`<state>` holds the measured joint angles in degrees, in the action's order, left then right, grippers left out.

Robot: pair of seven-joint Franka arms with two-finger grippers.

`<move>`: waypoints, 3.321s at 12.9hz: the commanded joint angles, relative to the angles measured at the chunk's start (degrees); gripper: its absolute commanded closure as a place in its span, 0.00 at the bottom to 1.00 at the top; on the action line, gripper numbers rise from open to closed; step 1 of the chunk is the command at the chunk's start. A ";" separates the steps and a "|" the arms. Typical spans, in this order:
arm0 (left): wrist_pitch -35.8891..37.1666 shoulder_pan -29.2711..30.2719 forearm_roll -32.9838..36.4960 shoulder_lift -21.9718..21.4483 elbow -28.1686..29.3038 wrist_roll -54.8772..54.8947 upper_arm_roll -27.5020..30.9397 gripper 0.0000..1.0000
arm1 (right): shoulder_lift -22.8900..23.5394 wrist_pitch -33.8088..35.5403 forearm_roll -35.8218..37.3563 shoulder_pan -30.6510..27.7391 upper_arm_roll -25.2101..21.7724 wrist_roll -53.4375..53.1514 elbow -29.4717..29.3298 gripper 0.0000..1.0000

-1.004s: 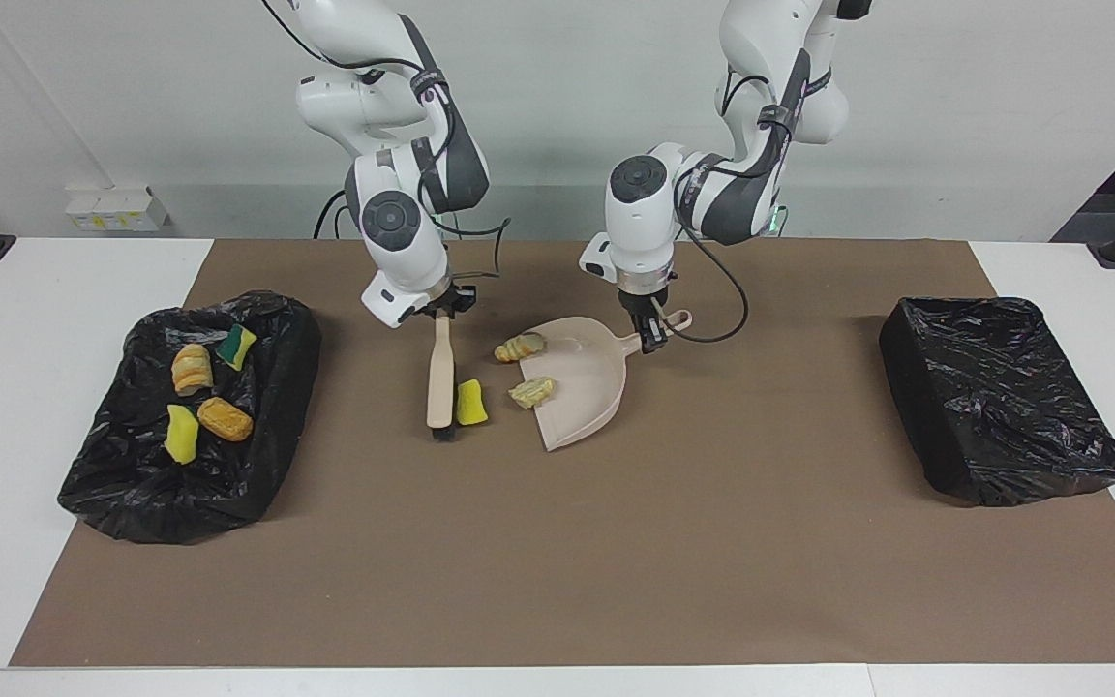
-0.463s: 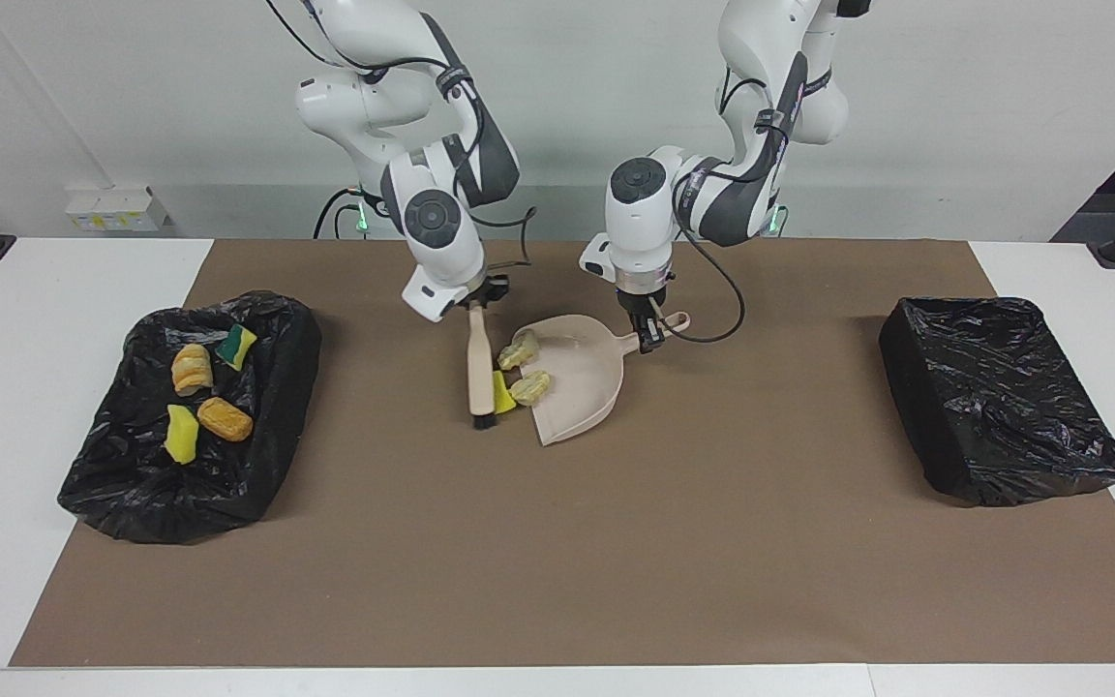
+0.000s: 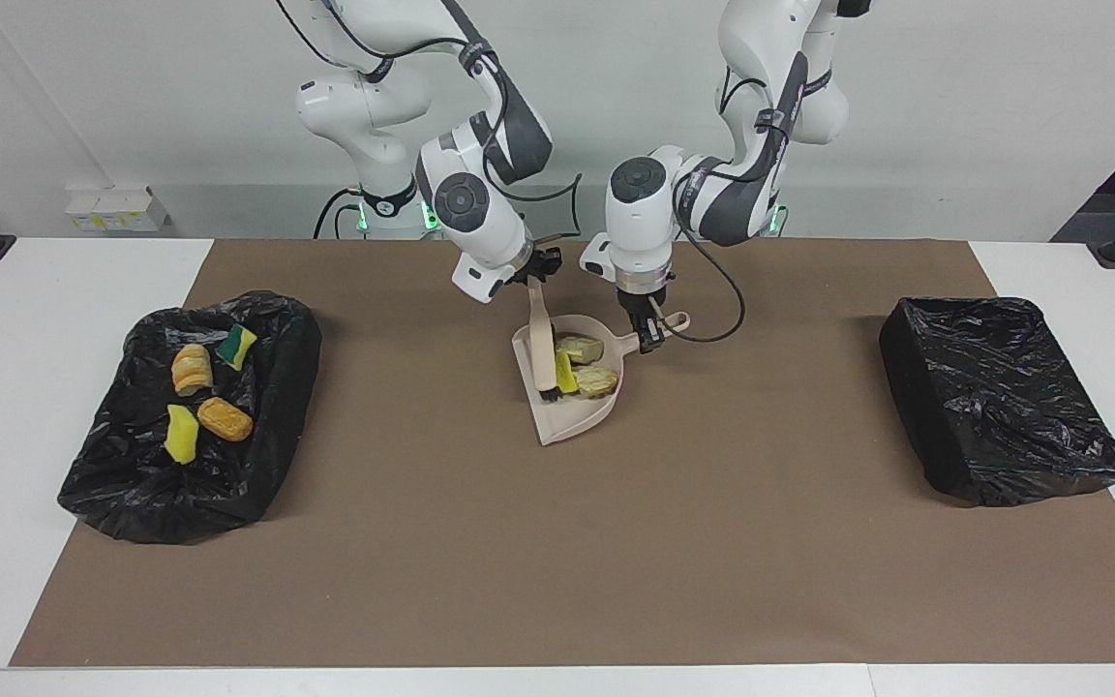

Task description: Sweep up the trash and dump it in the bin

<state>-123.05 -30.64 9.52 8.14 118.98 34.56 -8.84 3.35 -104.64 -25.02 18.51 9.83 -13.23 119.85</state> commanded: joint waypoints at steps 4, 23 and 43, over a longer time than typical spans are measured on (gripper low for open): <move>-1.67 -1.17 0.24 -1.81 2.75 0.24 0.67 1.00 | -4.66 9.62 7.60 -2.88 -0.08 -4.94 -2.43 1.00; -5.54 -0.38 -0.12 -1.72 4.33 0.07 0.58 1.00 | -13.19 1.80 -8.89 9.87 0.54 -15.32 12.25 1.00; -4.06 9.10 -0.03 -0.93 -0.68 11.04 1.37 1.00 | -17.96 -3.53 3.14 15.84 2.56 -33.45 13.30 1.00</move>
<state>-129.10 -23.48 9.42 8.03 119.46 42.38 -7.32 -15.98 -103.69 -22.49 33.34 12.12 -46.04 131.35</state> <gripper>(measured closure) 0.683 0.736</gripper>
